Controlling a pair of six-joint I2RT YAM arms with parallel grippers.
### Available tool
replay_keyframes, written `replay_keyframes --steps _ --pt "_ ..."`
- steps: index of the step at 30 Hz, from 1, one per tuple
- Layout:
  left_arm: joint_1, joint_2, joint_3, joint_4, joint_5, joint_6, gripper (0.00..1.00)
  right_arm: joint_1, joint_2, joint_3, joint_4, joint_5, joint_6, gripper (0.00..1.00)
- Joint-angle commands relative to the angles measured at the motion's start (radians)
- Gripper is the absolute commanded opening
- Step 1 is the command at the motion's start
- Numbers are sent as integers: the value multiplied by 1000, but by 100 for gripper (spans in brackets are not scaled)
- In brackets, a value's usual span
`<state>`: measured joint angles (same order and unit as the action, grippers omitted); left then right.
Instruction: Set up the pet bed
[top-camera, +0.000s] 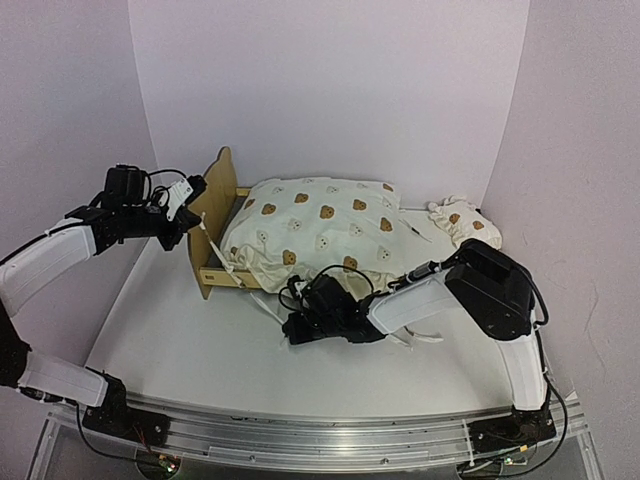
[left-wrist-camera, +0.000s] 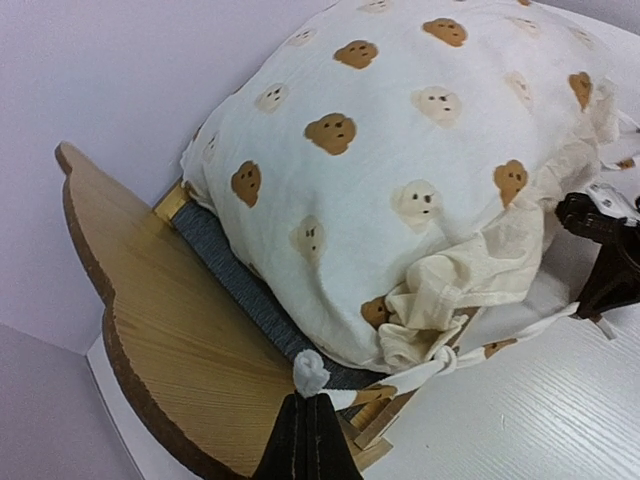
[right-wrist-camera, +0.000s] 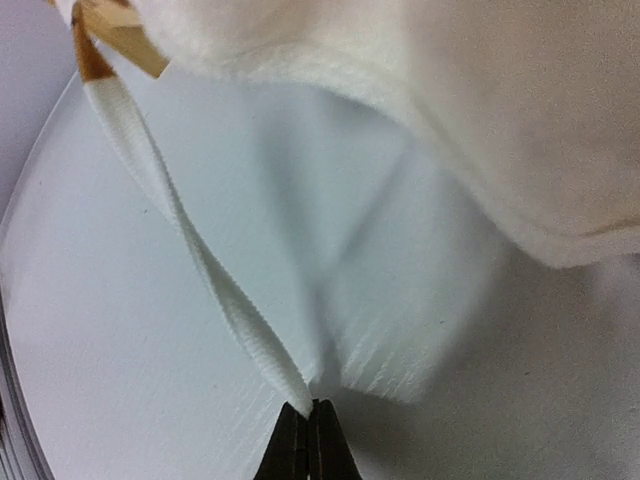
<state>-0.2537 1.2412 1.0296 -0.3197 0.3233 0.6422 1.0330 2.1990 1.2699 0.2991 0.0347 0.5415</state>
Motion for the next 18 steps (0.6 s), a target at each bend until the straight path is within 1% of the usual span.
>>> replay_keyframes --steps 1,3,4,7,9,11,14,18 --pt "-25 -134 -98 -74 178 241 0 44 13 79 -184 -162 -169 8" --pt "-81 -184 -197 -142 192 408 0 51 7 122 -182 -227 -201 16" --pt "-116 -206 -248 -187 184 470 0 51 -3 141 -181 -256 -207 21" --pt "-199 -235 -371 -265 131 653 0 50 -53 161 -181 -302 -247 33" --pt "-231 -232 -456 -290 86 746 0 38 -114 157 -184 -329 -261 42" --pt "-235 -211 -514 -281 43 832 0 0 -171 148 -200 -345 -222 48" --pt "-236 -160 -565 -260 -24 902 0 -100 -274 135 -268 -359 -79 51" --pt "-236 -113 -580 -273 -75 952 2 -220 -400 144 -446 -260 -54 53"
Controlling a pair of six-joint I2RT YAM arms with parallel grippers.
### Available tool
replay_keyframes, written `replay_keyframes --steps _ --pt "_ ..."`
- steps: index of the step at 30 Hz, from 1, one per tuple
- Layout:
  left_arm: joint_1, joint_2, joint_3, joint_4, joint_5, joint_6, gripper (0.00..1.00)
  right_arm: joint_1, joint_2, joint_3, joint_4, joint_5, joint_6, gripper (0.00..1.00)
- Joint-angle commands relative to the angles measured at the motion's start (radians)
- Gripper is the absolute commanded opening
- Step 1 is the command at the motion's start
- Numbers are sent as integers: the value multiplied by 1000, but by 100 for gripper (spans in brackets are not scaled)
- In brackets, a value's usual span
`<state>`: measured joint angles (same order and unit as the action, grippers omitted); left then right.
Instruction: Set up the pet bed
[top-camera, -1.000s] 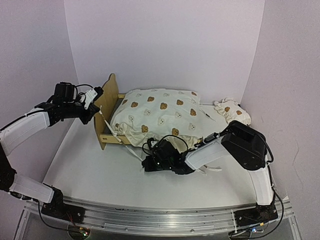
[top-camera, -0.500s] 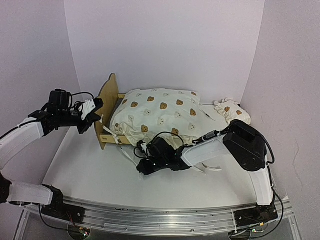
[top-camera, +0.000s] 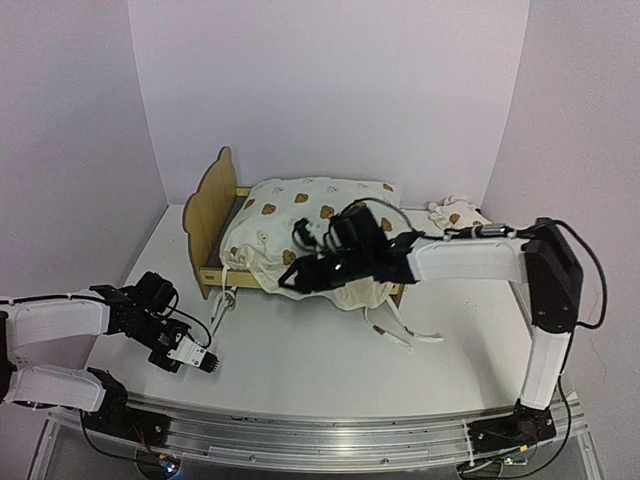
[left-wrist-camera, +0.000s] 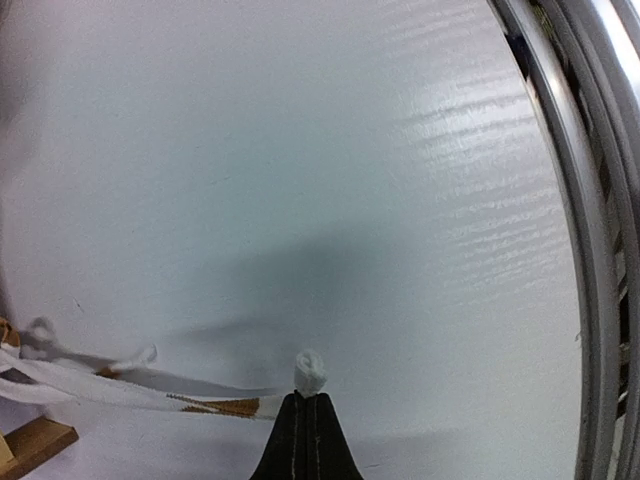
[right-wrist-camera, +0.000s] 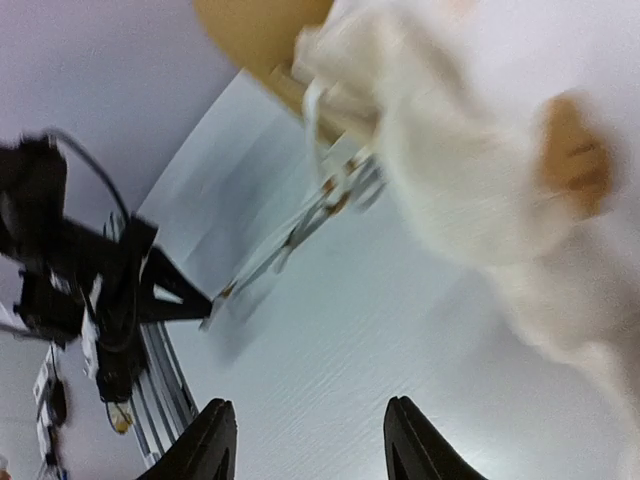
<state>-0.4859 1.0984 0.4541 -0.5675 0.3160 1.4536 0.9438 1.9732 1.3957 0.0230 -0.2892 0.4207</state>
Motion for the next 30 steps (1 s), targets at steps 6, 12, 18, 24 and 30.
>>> replay_keyframes --steps 6,12,18,24,30 --pt "-4 5 23 -112 -141 207 56 -341 -238 124 -447 216 58 58" --pt "-18 27 376 -99 88 -169 80 -509 -149 292 -505 242 48 64" --pt "-39 319 757 17 -5 -613 85 -562 65 571 -503 244 -25 65" --pt "-55 517 864 83 -220 -647 84 -586 254 744 -503 211 -34 65" --pt "-56 596 856 78 -306 -611 71 -586 347 819 -498 114 -17 60"
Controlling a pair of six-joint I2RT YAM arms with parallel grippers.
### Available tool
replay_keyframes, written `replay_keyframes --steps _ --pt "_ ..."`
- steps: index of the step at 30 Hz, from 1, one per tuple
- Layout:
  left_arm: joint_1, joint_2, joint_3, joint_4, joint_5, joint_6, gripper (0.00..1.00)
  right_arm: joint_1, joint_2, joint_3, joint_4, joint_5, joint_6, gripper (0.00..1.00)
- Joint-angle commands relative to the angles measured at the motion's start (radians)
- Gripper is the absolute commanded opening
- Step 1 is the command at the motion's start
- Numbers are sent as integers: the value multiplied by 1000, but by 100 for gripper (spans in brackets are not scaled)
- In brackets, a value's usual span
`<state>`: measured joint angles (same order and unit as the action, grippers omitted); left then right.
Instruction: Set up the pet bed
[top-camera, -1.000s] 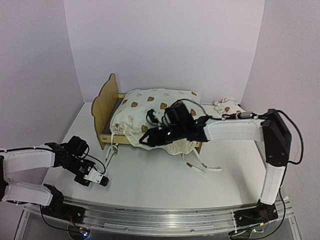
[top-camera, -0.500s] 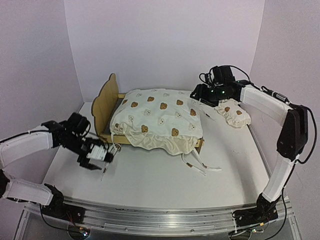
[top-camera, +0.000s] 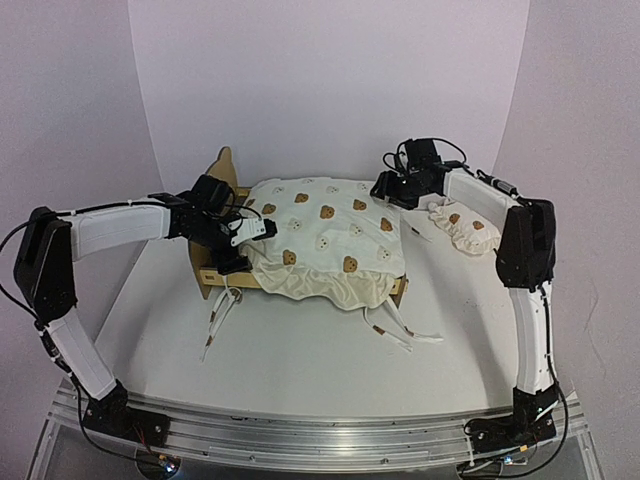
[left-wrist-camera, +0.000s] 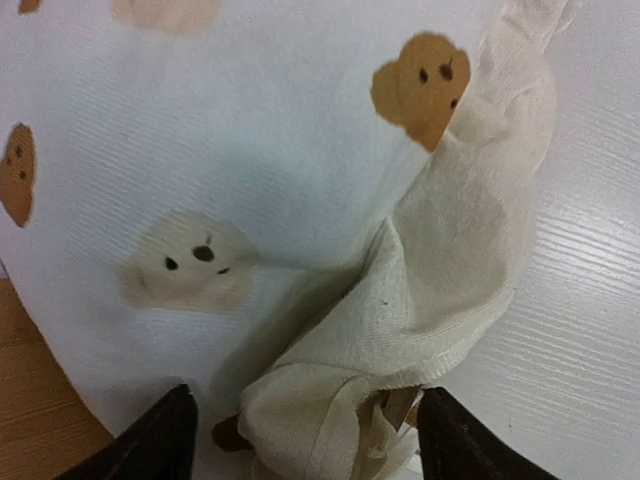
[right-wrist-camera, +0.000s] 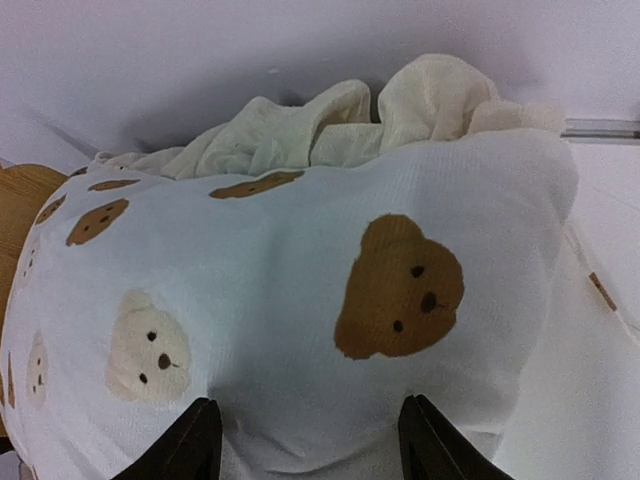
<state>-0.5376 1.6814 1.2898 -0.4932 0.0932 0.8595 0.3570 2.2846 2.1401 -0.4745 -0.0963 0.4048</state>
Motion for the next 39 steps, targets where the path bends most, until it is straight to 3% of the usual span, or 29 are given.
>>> replay_keyframes --steps 1,11,14,24,32,33,35,37,39 --pt "-4 20 20 13 -83 -17 66 0 41 74 1 -81 0 57" --pt "-4 42 30 28 -64 -33 3 0 56 46 80 -63 -24 8" --pt "0 21 21 7 -74 -19 0 0 67 60 132 -60 -21 0" --pt "19 -234 -84 -72 10 155 0 -2 111 84 434 -9 33 0" --pt "17 -284 -235 -74 11 221 0 -1 165 69 467 -8 64 1" --pt "17 -271 -242 -70 1 225 0 0 156 49 466 -2 55 5" --pt "16 -236 -240 -84 -18 236 5 0 136 18 448 -4 43 23" --pt "16 -208 -224 -127 -21 244 17 -1 114 13 387 -26 20 43" --pt "16 -203 -213 -170 -14 257 31 -1 71 -10 328 -26 -22 54"
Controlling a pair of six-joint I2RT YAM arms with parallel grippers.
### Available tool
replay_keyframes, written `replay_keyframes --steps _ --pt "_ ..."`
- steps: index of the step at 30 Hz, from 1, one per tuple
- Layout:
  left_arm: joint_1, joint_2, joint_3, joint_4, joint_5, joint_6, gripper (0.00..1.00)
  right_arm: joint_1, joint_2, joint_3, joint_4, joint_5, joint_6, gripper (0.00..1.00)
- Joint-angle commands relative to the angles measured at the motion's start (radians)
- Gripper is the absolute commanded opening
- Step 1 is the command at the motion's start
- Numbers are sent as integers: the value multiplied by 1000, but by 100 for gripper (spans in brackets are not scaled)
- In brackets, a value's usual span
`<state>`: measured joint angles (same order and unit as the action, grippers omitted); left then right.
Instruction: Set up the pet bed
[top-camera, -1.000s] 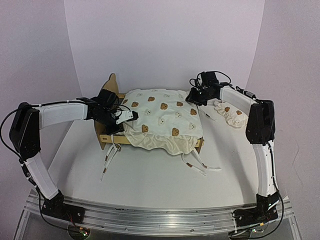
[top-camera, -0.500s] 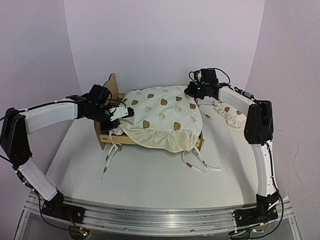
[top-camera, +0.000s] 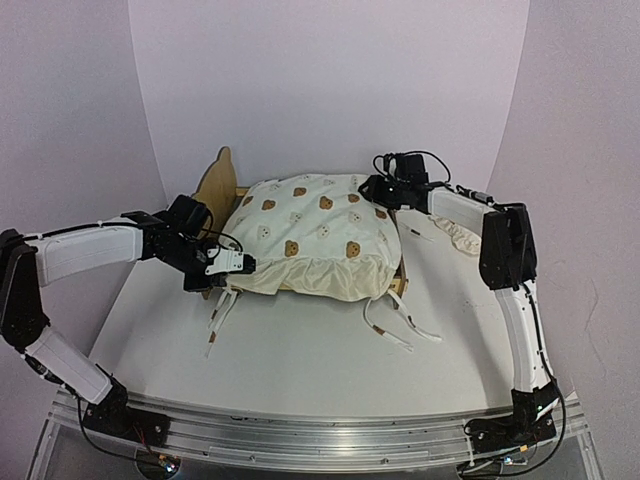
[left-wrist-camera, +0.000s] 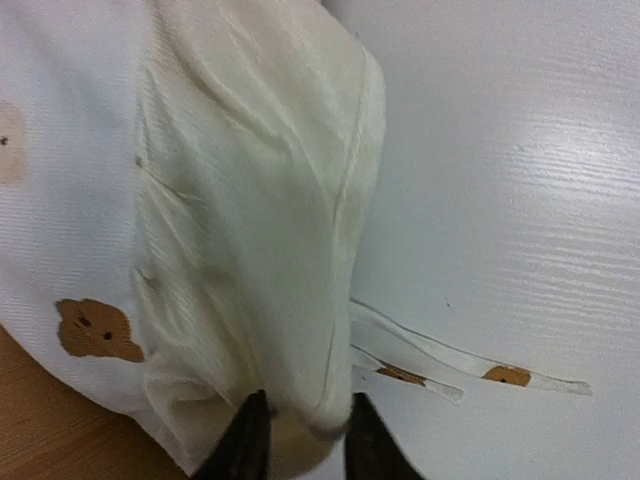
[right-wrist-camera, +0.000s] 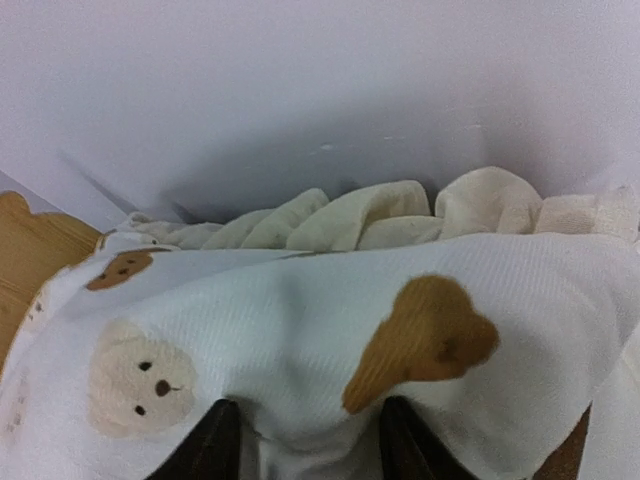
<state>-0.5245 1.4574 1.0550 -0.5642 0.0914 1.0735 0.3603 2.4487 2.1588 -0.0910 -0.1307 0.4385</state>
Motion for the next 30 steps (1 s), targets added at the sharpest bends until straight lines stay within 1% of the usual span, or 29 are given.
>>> replay_keyframes --steps 1,3,5,6,7,9,11,12,13,15,18,20,22,24,28,30 --pt "3 18 28 -122 -3 54 38 -5 -127 -50 -86 21 -78 56" --pt "3 0 46 -170 32 78 50 -5 -210 -109 -146 62 -119 61" --pt "3 -23 80 -209 82 74 58 -5 -288 -160 -207 104 -161 63" --pt "2 -34 115 -216 116 43 61 -5 -330 -191 -241 117 -174 63" --pt "3 -43 159 -219 153 3 63 -5 -374 -225 -273 129 -183 63" --pt "3 -39 250 -218 200 -131 67 -7 -426 -279 -314 131 -182 63" --pt "3 -19 360 -192 213 -281 70 -7 -465 -332 -371 131 -169 62" --pt "3 -9 398 -168 197 -372 71 -7 -473 -350 -395 131 -157 61" --pt "3 -1 431 -133 158 -434 72 -6 -481 -372 -420 131 -150 60" --pt "4 10 475 -61 34 -573 80 -6 -486 -406 -460 131 -123 57" --pt "11 52 563 -23 -196 -669 90 -7 -478 -432 -516 146 -94 54" --pt "31 95 633 -66 -273 -717 95 -6 -466 -433 -536 119 -83 52" --pt "71 142 702 -134 -299 -779 96 -7 -448 -434 -552 90 -79 51" --pt "112 175 740 -193 -300 -828 97 -6 -431 -435 -570 70 -78 49" --pt "172 181 694 -200 -327 -839 99 -6 -413 -449 -585 -26 -56 44" --pt "178 178 661 -198 -333 -829 99 -7 -419 -467 -589 -45 -40 42"
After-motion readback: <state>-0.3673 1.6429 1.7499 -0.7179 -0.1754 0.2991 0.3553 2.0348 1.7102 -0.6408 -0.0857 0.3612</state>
